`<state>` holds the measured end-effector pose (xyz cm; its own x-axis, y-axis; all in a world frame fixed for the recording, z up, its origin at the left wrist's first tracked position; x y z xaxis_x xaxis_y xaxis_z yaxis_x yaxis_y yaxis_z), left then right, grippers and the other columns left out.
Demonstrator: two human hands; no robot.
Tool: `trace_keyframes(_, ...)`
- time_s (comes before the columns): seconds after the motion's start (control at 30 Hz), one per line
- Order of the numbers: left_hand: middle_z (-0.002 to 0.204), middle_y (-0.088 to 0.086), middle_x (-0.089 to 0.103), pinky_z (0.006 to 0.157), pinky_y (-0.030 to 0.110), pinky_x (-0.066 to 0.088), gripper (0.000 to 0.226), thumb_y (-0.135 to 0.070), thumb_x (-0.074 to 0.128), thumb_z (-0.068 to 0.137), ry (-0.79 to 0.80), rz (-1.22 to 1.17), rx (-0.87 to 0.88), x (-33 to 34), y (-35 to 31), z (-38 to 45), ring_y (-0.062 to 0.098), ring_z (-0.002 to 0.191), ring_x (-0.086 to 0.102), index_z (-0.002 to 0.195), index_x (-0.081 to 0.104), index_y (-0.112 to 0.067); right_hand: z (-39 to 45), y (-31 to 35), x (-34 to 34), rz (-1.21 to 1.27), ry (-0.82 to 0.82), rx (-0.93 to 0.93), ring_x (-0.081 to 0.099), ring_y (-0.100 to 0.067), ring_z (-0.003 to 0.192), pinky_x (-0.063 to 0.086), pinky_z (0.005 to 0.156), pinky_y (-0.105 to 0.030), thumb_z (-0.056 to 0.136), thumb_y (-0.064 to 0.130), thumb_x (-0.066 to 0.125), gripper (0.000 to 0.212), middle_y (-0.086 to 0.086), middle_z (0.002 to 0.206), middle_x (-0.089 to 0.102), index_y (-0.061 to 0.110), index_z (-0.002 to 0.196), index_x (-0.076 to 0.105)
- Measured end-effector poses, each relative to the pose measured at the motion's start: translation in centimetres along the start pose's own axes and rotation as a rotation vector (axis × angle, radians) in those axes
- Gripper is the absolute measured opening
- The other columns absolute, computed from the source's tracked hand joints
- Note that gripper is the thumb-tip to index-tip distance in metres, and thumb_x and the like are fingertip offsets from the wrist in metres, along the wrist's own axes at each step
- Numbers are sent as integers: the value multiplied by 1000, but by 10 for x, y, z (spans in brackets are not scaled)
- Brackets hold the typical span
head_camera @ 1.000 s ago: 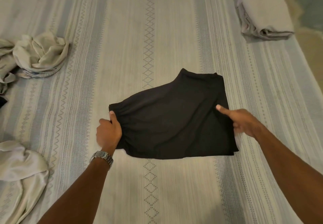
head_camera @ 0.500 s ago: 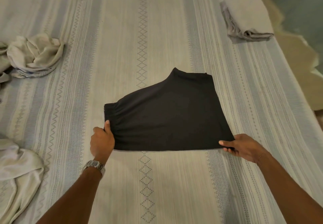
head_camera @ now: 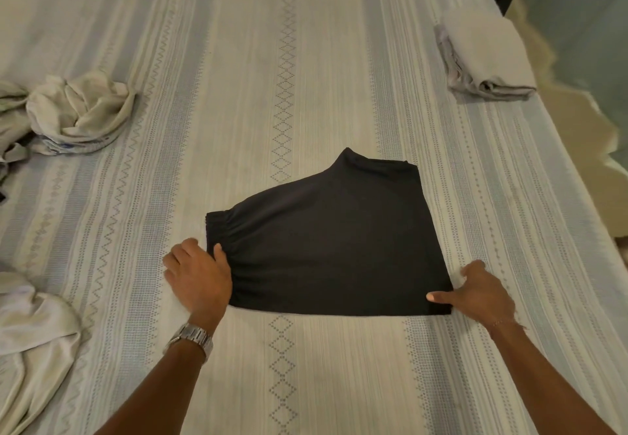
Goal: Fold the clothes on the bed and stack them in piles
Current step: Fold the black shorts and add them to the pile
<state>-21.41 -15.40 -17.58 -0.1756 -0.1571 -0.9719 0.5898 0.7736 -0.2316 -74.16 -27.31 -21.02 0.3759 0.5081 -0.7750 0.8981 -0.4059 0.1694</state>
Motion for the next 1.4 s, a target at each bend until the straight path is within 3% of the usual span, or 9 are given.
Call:
trace_keyframes(0.13,121,17,61,97,50,46,33,-26,63,97,31,-64,348,4,-72,7,36,114,54,122,58,-6,-3,109,-50,20,-400,-484,57,-26,106,51,87,-42,77,54,82,60,-3,113,63,20,122,59)
trace_keyframes(0.3,135,16,55,101,50,45,47,-43,62,94,160,98,796,35,-154,-15,35,123,53,131,58,-13,26,237,-42,168,-220,-713,54,-27,125,48,106,-45,98,30,66,49,-6,136,55,17,143,49)
trace_keyframes(0.47,165,14,15,119,63,16,76,-79,37,90,362,315,786,80,-155,-11,38,152,14,155,23,-43,71,308,-29,-235,-153,-737,33,-36,141,40,111,-49,104,24,56,65,-10,156,41,21,161,23)
trace_keyframes(0.6,167,10,-21,113,76,-2,87,-89,25,84,420,317,756,97,-141,-9,44,151,-20,154,-12,-54,91,313,-21,-299,-139,-749,47,-33,123,46,92,-41,101,21,61,34,-14,128,57,12,134,58)
trace_keyframes(0.7,165,11,-28,112,79,-3,89,-93,25,79,429,304,762,97,-141,-4,46,149,-26,153,-12,-57,84,307,-34,-115,-200,-817,56,-28,108,50,85,-38,93,13,68,19,-8,112,63,15,112,68)
trace_keyframes(0.83,168,13,-8,114,74,1,78,-81,32,90,400,215,716,83,-146,0,42,154,-9,156,0,-54,50,288,-52,54,-280,-945,58,-17,92,52,80,-36,90,6,67,17,0,104,66,16,103,67)
trace_keyframes(0.93,160,17,26,115,67,27,65,-50,55,97,209,184,703,58,-154,8,40,147,28,155,29,-38,14,269,-56,64,-380,-1086,60,-17,84,55,73,-38,86,2,69,16,-1,95,67,12,97,67)
trace_keyframes(1.13,138,15,56,113,55,37,69,-25,73,87,66,285,843,44,-163,14,37,129,50,149,44,-21,-37,216,-32,-204,-724,-1230,55,-24,78,39,69,-37,83,12,72,10,-1,88,67,15,92,68)
trace_keyframes(1.4,96,13,64,85,47,49,38,-20,85,72,145,456,851,50,-146,16,33,89,59,100,62,-9,-36,180,33,-522,-582,-1149,64,-29,90,44,94,-46,79,32,82,38,-8,93,70,13,110,74)
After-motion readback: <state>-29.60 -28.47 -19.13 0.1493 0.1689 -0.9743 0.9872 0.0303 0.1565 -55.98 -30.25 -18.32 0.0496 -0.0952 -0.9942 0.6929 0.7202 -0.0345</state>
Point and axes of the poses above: each hand's wrist, its own z-axis towards the middle knuckle, its own x-axis out of the palm, y = z × x, the point moved 10 cm from there along z, towards the middle knuckle
